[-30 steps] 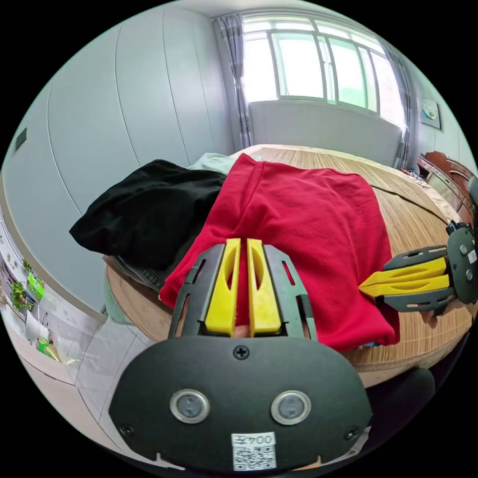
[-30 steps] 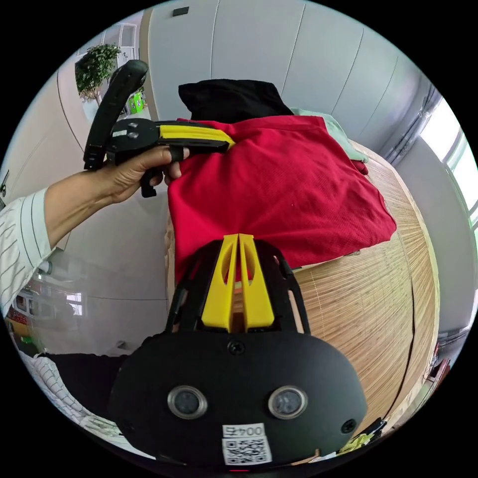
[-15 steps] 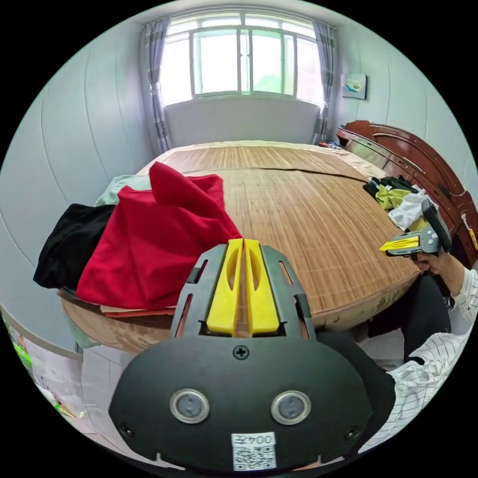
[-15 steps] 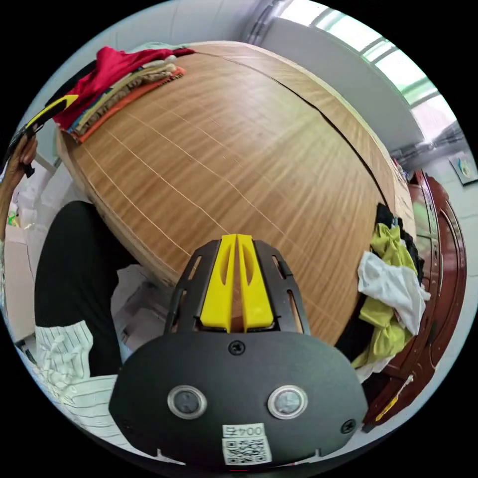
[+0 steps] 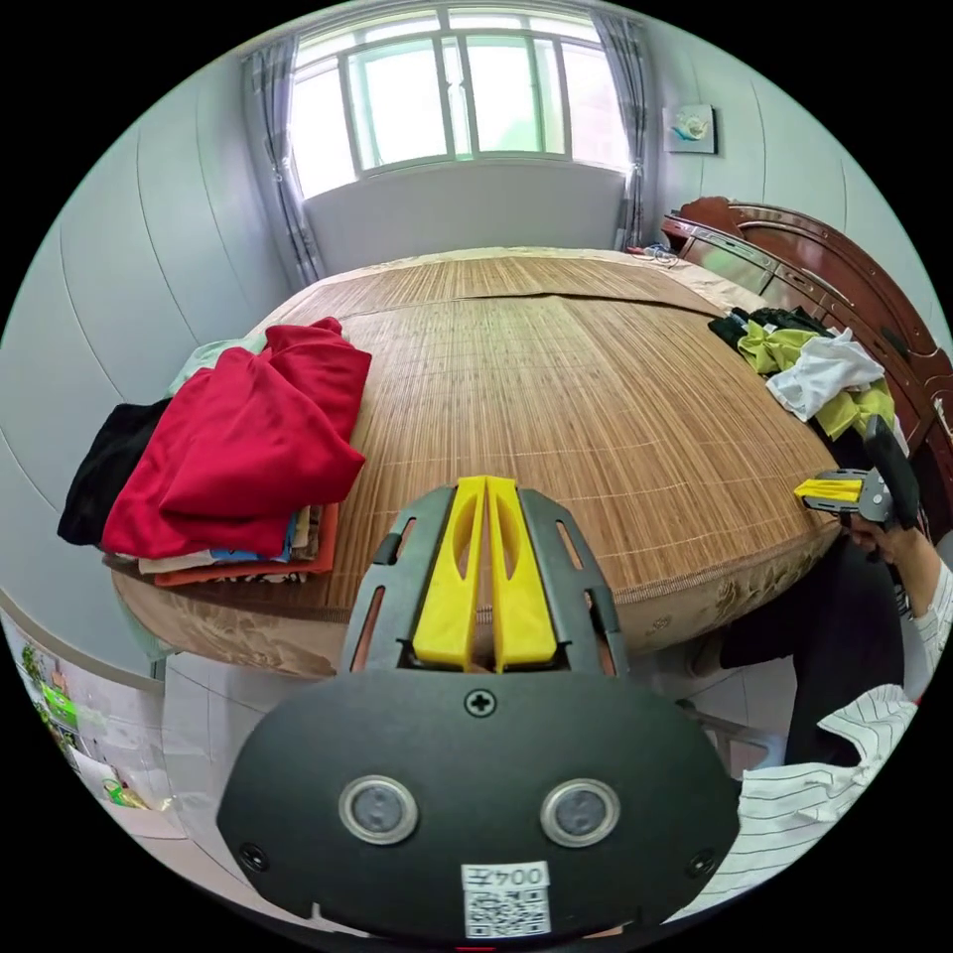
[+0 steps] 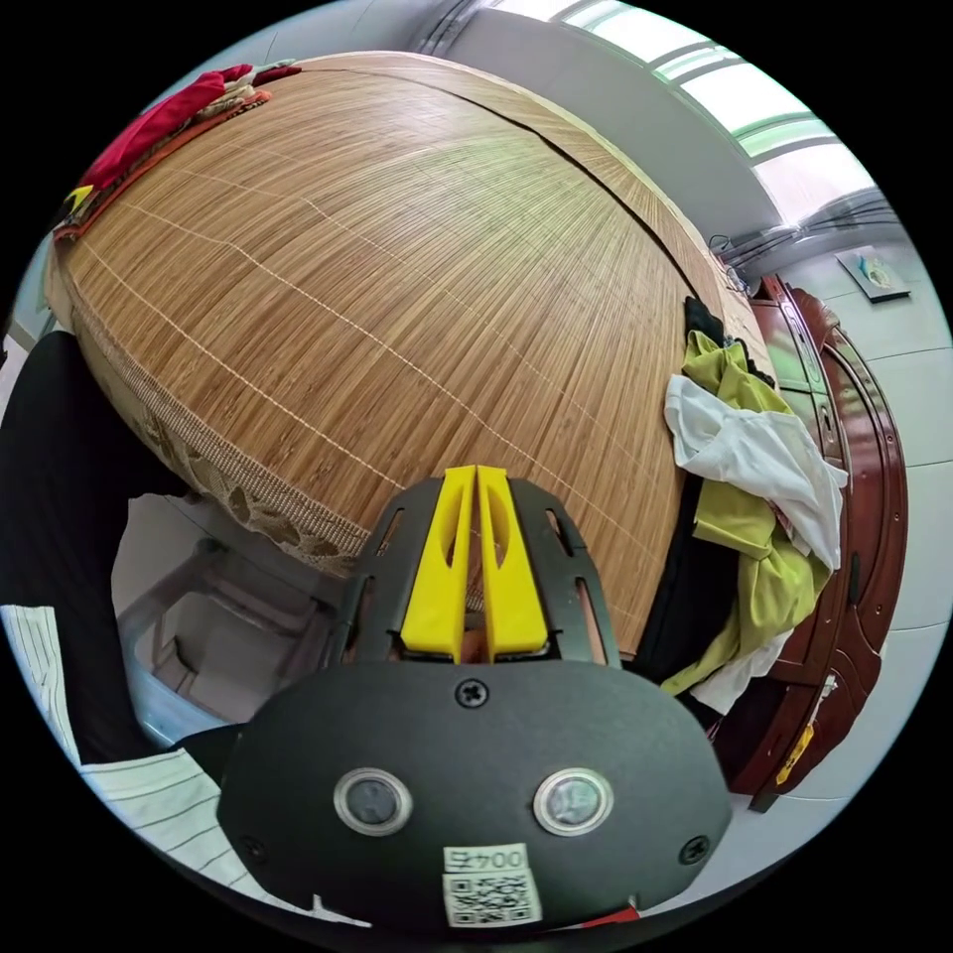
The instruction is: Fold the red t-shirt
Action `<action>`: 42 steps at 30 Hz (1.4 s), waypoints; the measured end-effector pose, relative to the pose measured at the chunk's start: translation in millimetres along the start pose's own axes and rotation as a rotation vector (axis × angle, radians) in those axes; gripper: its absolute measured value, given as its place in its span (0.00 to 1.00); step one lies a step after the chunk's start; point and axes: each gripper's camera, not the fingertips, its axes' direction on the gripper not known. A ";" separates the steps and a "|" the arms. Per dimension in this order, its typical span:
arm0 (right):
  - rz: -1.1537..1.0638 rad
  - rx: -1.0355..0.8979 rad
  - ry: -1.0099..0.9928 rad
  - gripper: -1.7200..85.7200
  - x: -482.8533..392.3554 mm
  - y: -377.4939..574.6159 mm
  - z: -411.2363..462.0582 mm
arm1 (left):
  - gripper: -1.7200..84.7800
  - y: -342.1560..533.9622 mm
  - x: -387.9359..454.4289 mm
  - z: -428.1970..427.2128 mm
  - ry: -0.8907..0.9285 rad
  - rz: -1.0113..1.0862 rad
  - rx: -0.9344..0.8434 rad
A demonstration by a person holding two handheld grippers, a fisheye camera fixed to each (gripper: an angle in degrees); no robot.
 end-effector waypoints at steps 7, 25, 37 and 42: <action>0.017 0.018 0.038 0.01 2.5 2.1 -0.7 | 0.08 2.9 42.5 -28.1 -0.431 0.249 0.065; 0.090 -0.024 -0.069 0.01 46.4 -16.6 1.1 | 0.14 19.1 99.0 15.5 -0.852 0.927 -0.079; 0.077 -0.049 -0.030 0.01 53.6 -37.7 3.8 | 0.05 25.1 -132.1 -174.4 -0.508 0.190 0.285; 0.034 -0.072 0.048 0.01 45.6 -49.5 6.0 | 0.05 85.3 -325.7 -241.4 -0.263 -0.356 0.415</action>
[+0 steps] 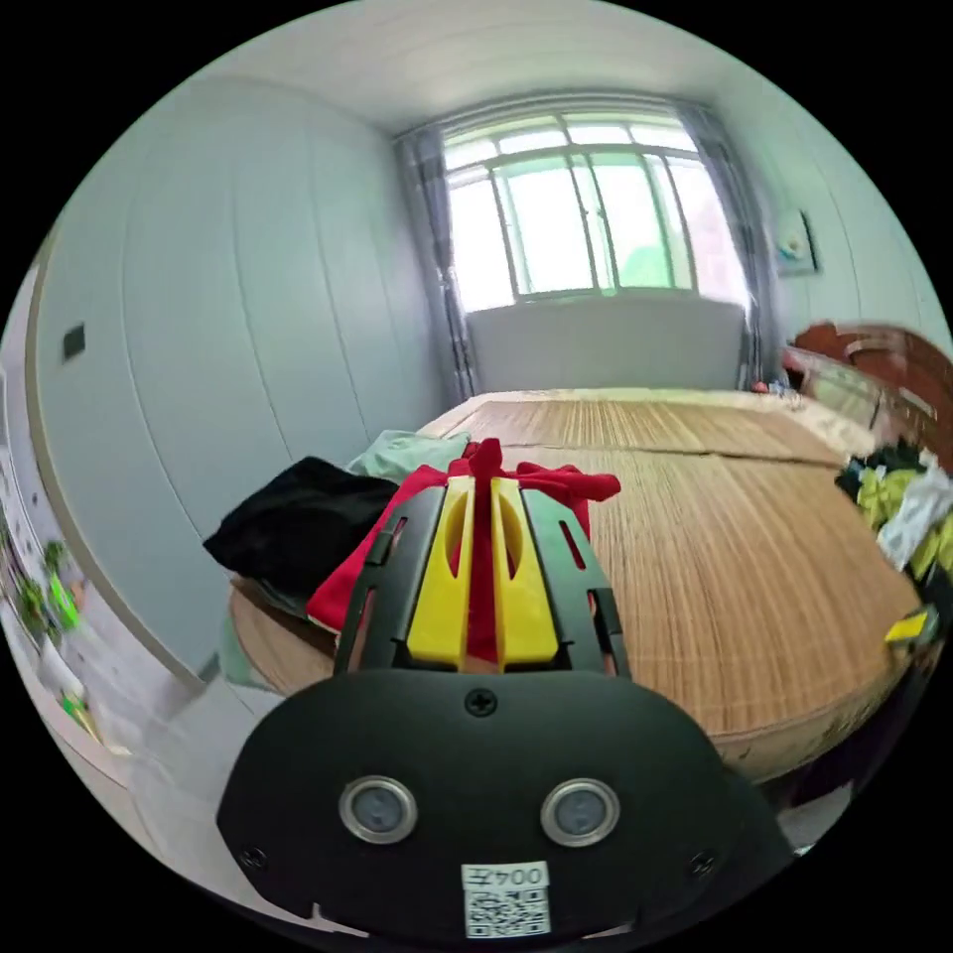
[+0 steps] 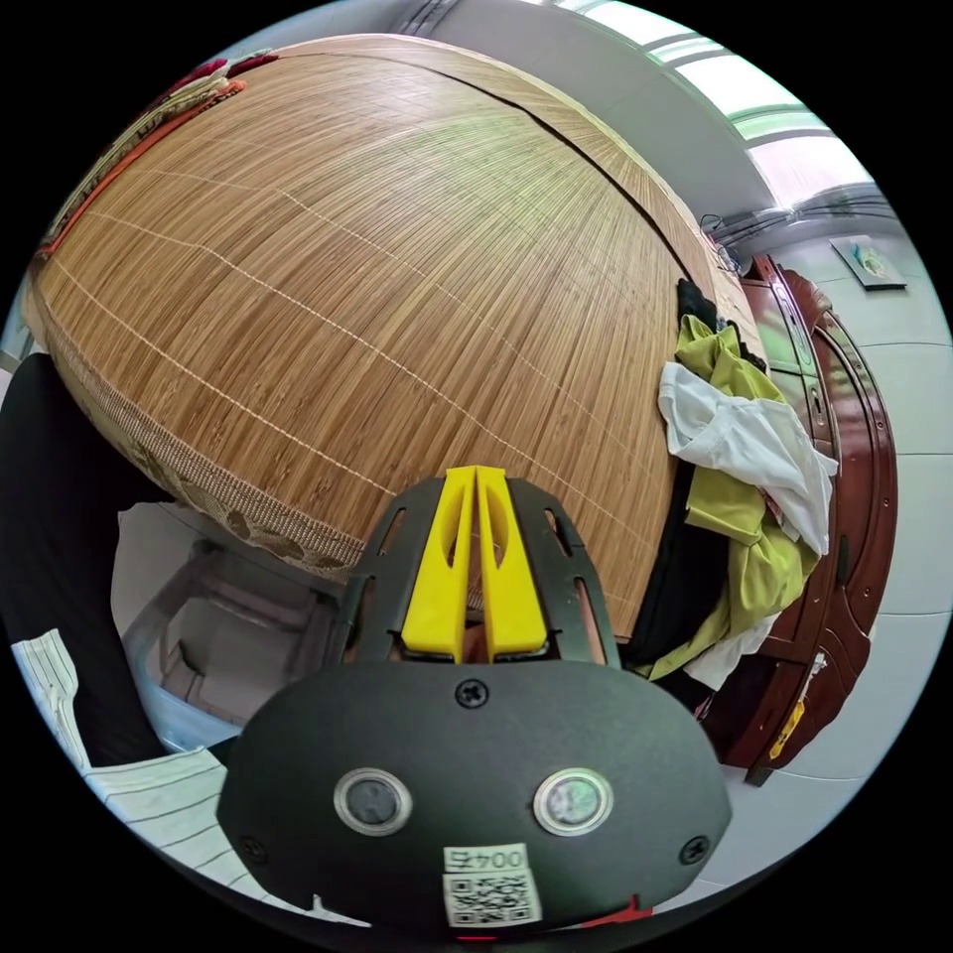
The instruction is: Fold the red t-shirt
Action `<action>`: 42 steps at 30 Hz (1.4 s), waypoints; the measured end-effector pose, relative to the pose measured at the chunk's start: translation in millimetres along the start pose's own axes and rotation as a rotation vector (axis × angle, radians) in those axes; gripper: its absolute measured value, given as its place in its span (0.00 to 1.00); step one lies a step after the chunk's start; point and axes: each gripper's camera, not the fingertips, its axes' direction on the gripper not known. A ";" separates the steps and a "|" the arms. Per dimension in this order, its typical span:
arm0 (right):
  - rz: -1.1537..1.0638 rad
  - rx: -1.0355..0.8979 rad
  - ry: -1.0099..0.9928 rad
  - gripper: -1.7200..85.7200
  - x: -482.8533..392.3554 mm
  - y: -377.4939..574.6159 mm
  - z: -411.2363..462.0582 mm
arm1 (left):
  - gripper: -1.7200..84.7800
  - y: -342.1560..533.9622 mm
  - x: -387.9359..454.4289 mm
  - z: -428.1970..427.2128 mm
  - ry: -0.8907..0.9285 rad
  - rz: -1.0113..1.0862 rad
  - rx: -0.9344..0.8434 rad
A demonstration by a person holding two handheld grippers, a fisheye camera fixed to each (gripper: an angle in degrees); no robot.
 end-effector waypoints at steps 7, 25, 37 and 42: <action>0.014 -0.035 -0.008 0.01 7.8 -16.4 2.9 | 0.06 121.0 -308.8 60.6 0.245 -0.950 -0.090; 0.225 0.318 -0.495 0.02 71.3 -49.2 -60.5 | 0.12 215.0 -370.5 -19.8 0.422 -0.763 0.111; -0.250 0.413 -1.215 0.11 -86.1 -335.1 -228.3 | 0.09 223.4 -293.3 -24.0 -0.016 -0.804 0.314; -0.298 0.254 -1.187 0.12 -189.7 -466.8 -253.9 | 0.09 255.3 -314.2 -4.3 0.012 -0.965 0.258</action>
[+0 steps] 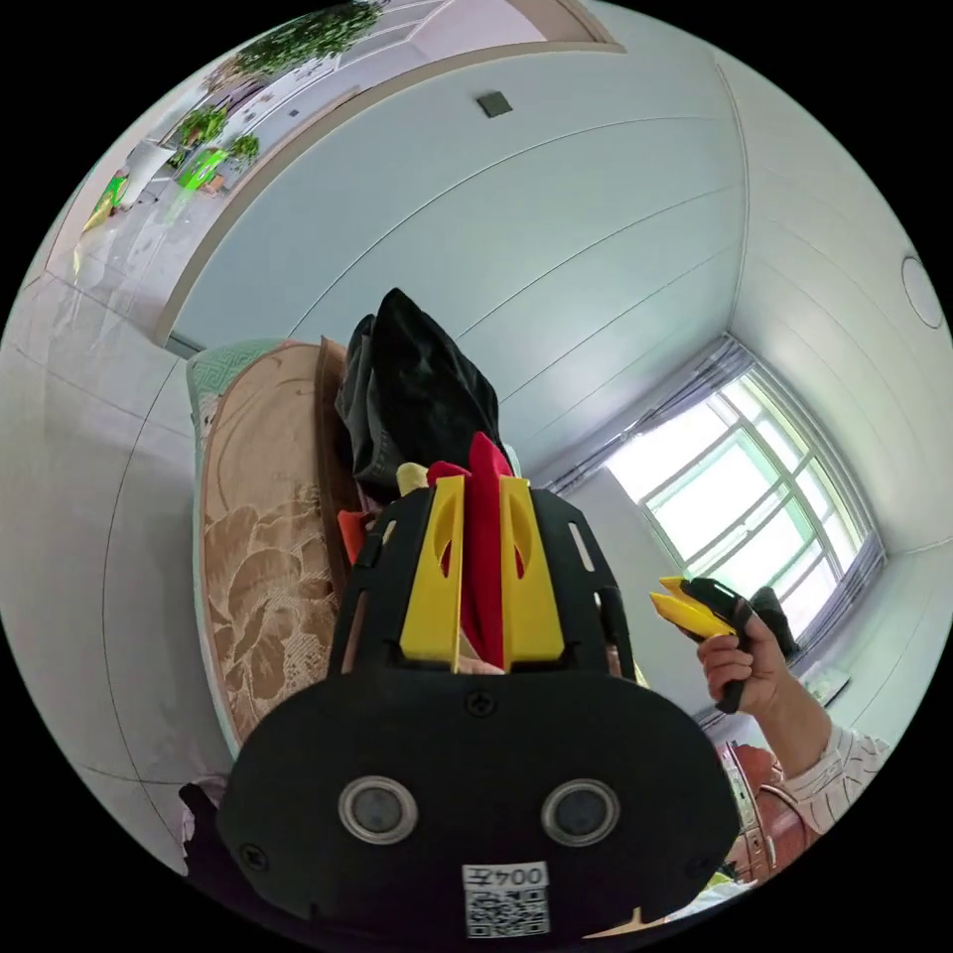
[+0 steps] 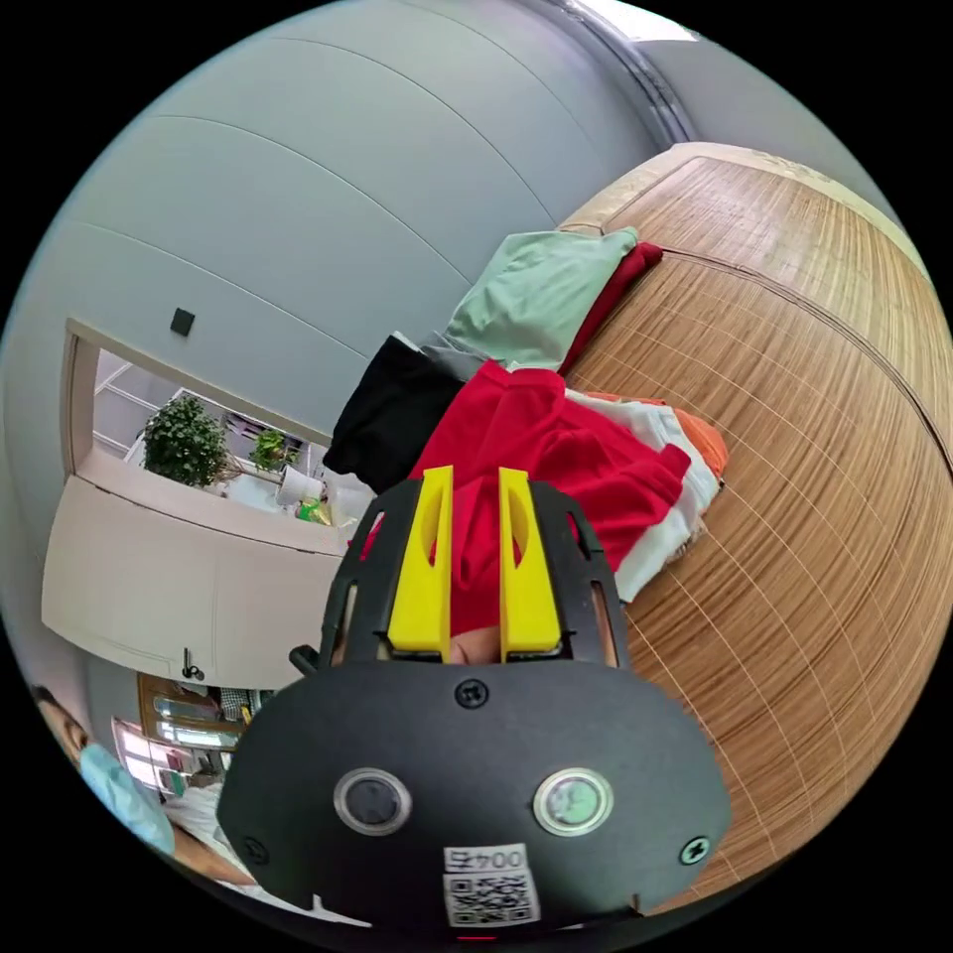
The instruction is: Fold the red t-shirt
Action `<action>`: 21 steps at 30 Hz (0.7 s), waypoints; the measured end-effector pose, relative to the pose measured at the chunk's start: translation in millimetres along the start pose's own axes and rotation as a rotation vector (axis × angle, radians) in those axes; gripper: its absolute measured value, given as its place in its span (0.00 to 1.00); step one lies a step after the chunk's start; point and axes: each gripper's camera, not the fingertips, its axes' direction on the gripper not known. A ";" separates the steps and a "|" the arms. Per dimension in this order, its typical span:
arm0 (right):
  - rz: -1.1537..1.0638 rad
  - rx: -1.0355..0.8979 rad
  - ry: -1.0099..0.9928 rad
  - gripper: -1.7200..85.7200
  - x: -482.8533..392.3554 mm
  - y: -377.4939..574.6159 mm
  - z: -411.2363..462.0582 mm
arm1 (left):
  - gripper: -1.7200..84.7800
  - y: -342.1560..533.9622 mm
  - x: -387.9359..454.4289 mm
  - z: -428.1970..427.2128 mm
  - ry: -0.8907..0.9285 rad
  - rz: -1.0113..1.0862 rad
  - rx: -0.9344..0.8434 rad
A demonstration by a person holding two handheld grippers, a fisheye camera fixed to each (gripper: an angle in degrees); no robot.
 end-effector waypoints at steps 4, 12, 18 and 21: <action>0.092 -0.125 0.105 0.13 2.4 -64.7 56.5 | 0.09 4.4 1.7 -6.4 0.022 0.005 0.013; 0.172 -0.228 0.188 0.13 7.4 -111.9 112.3 | 0.06 18.8 19.0 -2.0 0.110 0.058 -0.034; 0.042 -0.324 0.402 0.04 -22.5 -138.6 144.3 | 0.05 32.7 35.5 -0.2 0.101 0.085 -0.050; -0.071 -0.289 0.464 0.03 -55.9 -152.4 140.7 | 0.05 41.9 41.8 -7.2 0.099 0.070 -0.023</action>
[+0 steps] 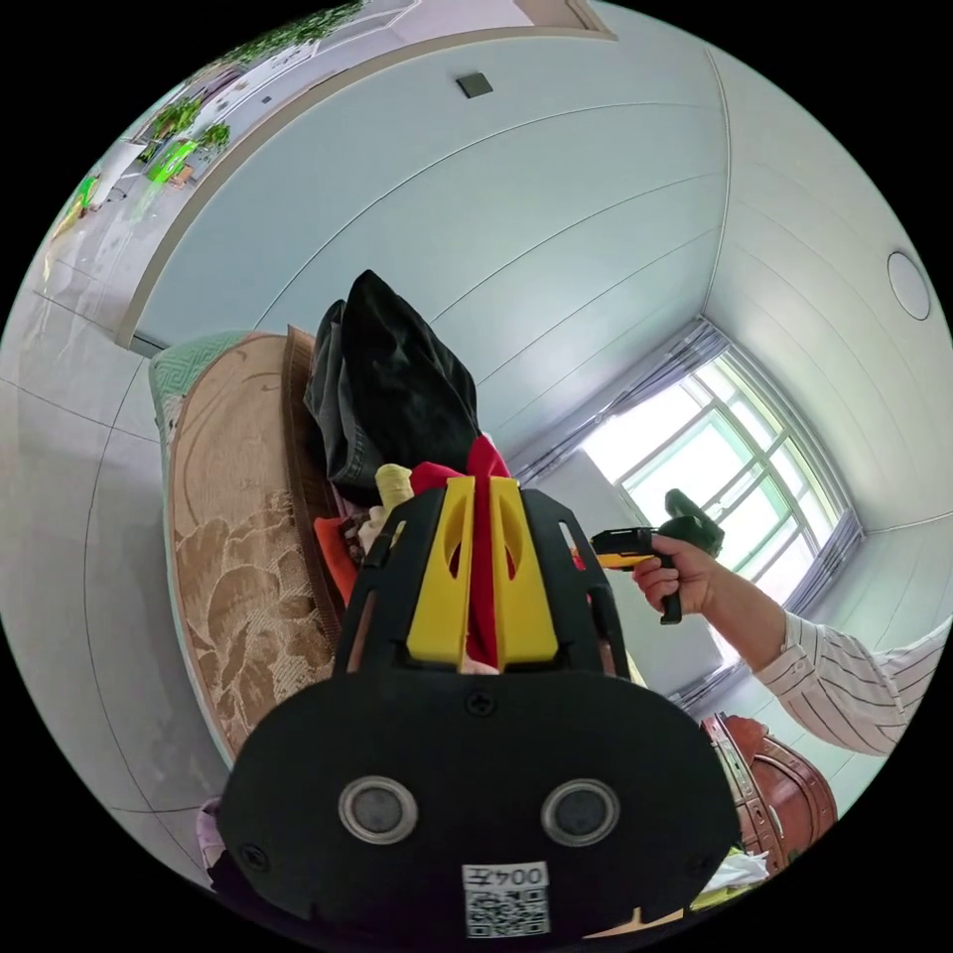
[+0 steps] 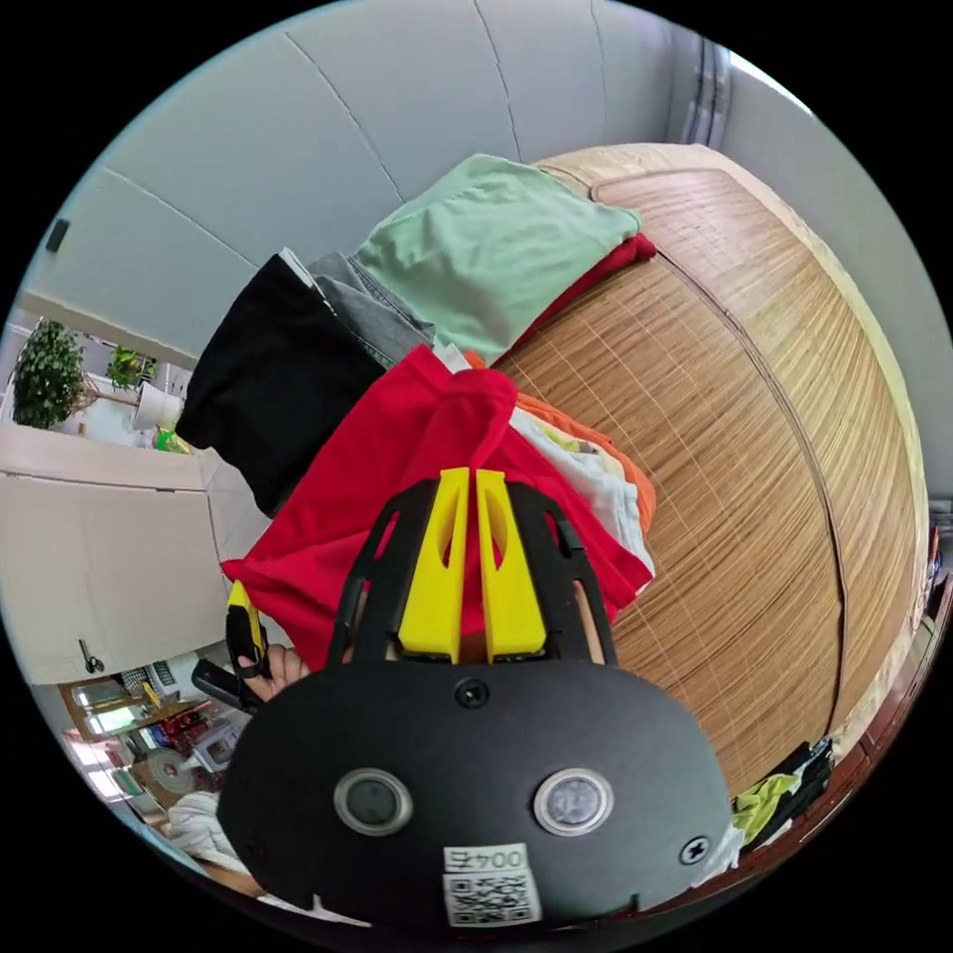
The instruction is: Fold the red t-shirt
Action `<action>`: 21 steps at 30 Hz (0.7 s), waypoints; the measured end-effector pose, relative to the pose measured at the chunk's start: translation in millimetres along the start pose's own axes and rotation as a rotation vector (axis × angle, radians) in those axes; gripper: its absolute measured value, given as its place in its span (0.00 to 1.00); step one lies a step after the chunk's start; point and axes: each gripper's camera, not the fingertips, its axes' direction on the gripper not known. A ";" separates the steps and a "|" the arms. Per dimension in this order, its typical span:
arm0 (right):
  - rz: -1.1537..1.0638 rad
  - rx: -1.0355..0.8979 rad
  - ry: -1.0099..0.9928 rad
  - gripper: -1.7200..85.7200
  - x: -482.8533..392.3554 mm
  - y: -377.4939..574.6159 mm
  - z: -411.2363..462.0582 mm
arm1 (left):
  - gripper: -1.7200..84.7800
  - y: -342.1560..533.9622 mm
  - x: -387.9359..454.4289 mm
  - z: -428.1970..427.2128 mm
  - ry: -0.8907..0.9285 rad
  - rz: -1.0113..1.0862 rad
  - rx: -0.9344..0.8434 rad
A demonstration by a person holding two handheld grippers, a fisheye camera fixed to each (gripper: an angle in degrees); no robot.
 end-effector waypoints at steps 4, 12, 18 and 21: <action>-0.073 0.101 -0.029 0.03 -36.0 -25.1 -16.3 | 0.05 14.5 13.5 -9.0 -0.018 -0.007 0.052; -0.097 0.245 -0.383 0.14 -62.9 -64.6 13.8 | 0.04 33.5 19.3 -22.2 -0.079 -0.072 0.125; -0.144 0.254 -0.173 0.12 -68.1 -52.7 1.3 | 0.03 51.6 27.5 -27.7 -0.060 -0.123 0.148; -0.174 0.276 0.009 0.11 -87.6 -47.6 -0.2 | 0.03 58.7 43.6 -25.5 -0.069 -0.083 0.141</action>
